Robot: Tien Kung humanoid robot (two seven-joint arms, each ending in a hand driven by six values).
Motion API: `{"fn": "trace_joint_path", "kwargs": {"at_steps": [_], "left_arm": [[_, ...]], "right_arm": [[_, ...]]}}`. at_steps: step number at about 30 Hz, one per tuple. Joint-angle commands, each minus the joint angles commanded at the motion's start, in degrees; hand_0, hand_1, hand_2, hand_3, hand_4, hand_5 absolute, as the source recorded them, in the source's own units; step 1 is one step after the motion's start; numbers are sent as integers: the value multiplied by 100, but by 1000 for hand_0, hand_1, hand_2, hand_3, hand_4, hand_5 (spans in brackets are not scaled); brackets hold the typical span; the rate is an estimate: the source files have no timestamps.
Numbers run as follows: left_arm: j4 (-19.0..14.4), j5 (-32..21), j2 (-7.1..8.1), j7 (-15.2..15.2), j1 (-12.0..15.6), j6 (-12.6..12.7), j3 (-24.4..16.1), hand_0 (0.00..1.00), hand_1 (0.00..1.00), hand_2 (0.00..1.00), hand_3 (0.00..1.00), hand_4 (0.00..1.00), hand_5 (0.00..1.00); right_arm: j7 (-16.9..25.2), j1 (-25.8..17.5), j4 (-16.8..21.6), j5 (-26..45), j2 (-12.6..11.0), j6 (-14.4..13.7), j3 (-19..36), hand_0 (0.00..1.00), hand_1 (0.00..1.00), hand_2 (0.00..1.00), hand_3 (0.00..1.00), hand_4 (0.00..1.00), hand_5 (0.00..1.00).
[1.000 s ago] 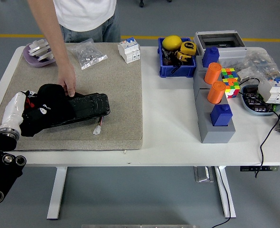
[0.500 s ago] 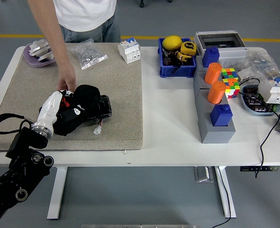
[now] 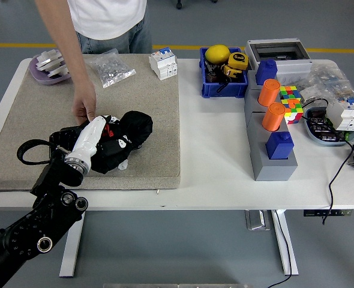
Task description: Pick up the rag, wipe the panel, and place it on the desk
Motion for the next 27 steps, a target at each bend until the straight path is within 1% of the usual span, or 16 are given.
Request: {"fn": "trace_joint_path", "kwargs": {"at_steps": [6, 17, 21, 27], "left_arm": [[-9, 10, -4, 15, -24, 6, 26, 208, 193, 580, 532, 159, 2], [-50, 38, 78, 42, 99, 24, 7, 209, 192, 578, 528, 155, 2], [-71, 55, 98, 36, 168, 52, -64, 208, 192, 577, 528, 155, 2], [-87, 123, 184, 60, 291, 94, -305, 209, 192, 577, 528, 155, 2]], "right_arm": [[7, 18, 6, -26, -1, -18, 35, 745, 284, 652, 619, 998, 566], [18, 2, -3, -18, 3, -22, 56, 746, 284, 651, 619, 998, 569], [20, -7, -7, -11, -2, -19, 53, 745, 284, 652, 619, 998, 569], [28, -4, -5, -14, -1, -18, 62, 744, 284, 652, 618, 998, 569]]}}
